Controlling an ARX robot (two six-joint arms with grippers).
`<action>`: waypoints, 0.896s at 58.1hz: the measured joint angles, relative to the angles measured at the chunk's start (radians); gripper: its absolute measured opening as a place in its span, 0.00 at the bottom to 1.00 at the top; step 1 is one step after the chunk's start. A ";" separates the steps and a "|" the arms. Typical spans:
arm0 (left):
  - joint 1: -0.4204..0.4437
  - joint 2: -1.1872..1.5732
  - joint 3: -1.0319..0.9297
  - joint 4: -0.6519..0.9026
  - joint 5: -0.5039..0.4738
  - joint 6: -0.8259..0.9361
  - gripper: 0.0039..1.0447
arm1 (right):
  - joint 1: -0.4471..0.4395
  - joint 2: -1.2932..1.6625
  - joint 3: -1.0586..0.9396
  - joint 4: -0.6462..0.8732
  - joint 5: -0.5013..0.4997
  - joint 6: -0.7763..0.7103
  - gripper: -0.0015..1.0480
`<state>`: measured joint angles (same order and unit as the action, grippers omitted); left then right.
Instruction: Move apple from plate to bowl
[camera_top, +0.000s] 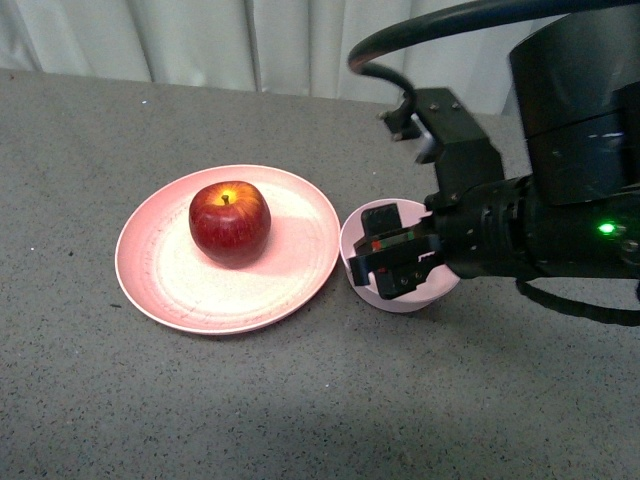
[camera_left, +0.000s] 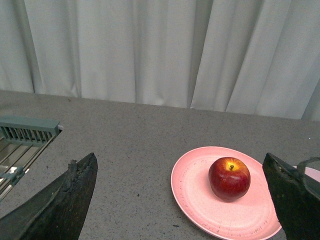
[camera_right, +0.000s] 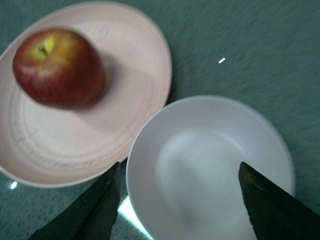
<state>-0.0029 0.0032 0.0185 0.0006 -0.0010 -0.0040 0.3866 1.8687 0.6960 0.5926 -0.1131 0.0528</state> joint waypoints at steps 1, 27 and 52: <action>0.000 0.000 0.000 0.000 0.000 0.000 0.94 | -0.006 -0.023 -0.018 0.011 0.020 0.005 0.80; 0.000 0.000 0.000 0.000 0.000 0.000 0.94 | -0.170 -0.520 -0.483 0.538 0.327 -0.037 0.51; 0.000 0.000 0.000 0.000 0.000 0.000 0.94 | -0.281 -0.876 -0.638 0.323 0.216 -0.052 0.01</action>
<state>-0.0029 0.0032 0.0185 0.0006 -0.0006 -0.0040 0.1059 0.9924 0.0578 0.9161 0.1028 0.0006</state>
